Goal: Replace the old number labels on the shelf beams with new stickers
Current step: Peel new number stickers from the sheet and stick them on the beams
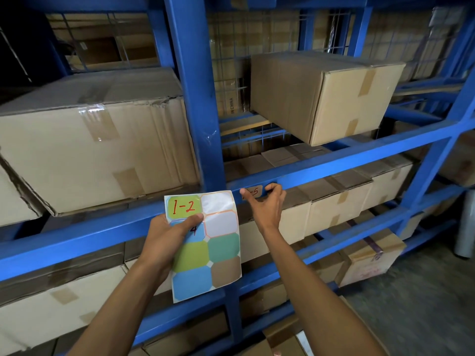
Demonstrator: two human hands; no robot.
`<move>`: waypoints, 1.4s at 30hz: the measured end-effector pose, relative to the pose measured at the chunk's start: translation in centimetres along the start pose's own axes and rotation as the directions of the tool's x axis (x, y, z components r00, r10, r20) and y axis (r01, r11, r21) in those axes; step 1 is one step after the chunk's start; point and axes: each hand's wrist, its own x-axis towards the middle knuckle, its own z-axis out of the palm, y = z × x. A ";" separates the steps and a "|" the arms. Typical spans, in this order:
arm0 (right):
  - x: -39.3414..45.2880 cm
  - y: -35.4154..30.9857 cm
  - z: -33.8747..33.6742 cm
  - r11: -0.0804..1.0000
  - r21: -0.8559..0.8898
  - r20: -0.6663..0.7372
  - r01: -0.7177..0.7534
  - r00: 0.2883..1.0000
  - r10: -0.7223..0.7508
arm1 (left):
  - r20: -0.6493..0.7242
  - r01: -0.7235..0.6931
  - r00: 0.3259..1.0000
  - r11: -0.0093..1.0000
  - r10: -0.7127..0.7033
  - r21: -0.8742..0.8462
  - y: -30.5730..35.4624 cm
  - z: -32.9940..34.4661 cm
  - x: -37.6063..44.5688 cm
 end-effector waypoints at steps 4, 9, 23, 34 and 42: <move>-0.1 -0.2 -0.3 0.994 -0.107 -0.008 0.004 1.000 -0.005 | -0.039 0.002 0.999 1.000 -0.001 0.012 -0.1 -0.5 -0.7; -0.3 -0.8 -1.1 0.989 -0.145 0.057 0.006 0.998 0.002 | -0.033 0.002 0.999 1.000 -0.002 0.009 -0.2 -1.0 -1.6; -11.1 -9.2 -4.0 0.969 0.219 0.354 0.112 0.917 -0.186 | 0.003 0.006 1.000 0.997 -0.006 -0.077 -0.2 -6.0 -3.5; -24.9 -14.7 1.7 0.914 -0.043 0.387 0.404 0.850 -0.358 | 0.087 -0.048 0.994 0.978 0.067 -0.201 -1.4 -14.9 -6.6; -31.1 -16.3 6.0 0.895 -0.133 0.281 0.425 0.882 -0.377 | 0.129 -0.065 0.986 0.962 0.102 -0.264 -3.2 -20.4 -7.9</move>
